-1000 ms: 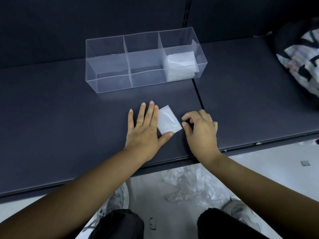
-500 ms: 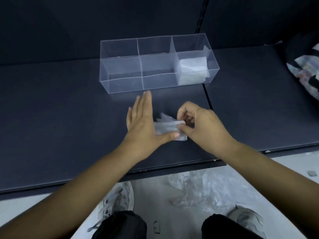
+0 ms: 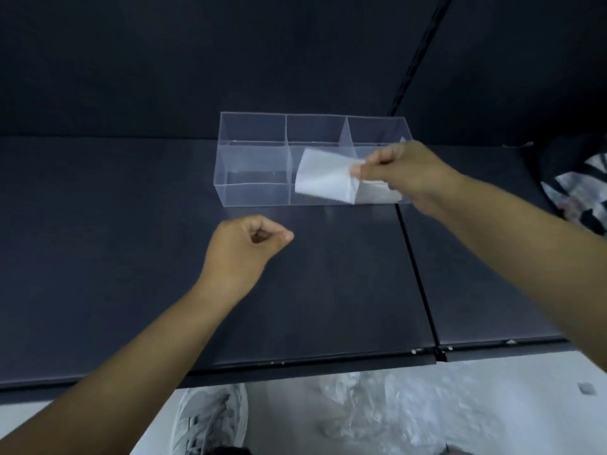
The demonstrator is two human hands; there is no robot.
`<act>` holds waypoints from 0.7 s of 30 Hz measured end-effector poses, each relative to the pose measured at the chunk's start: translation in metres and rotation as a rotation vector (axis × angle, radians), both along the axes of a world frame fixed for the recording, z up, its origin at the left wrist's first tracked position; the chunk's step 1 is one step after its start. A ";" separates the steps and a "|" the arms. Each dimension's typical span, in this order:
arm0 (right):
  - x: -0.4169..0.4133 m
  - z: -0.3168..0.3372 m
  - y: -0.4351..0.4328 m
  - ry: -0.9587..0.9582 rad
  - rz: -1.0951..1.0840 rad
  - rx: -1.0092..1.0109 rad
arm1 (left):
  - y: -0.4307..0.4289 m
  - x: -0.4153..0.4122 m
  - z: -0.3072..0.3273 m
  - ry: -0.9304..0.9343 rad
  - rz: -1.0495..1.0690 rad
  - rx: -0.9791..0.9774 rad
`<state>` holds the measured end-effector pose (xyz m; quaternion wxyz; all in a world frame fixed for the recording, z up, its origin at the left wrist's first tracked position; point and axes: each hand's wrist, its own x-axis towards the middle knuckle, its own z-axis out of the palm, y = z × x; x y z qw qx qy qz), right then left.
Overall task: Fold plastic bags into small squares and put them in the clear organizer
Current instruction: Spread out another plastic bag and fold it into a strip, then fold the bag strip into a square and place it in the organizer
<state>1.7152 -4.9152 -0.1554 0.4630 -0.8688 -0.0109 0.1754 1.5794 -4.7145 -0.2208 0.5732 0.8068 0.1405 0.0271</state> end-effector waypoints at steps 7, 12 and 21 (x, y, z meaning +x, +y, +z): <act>0.063 -0.033 0.039 -0.144 0.055 -0.425 | -0.014 -0.034 -0.036 0.006 -0.136 0.304; 0.065 -0.048 0.054 -0.334 0.141 -1.005 | -0.019 -0.037 -0.043 -0.068 -0.173 0.472; 0.058 -0.047 0.053 -0.393 0.206 -1.145 | -0.031 -0.049 -0.050 -0.071 -0.230 0.662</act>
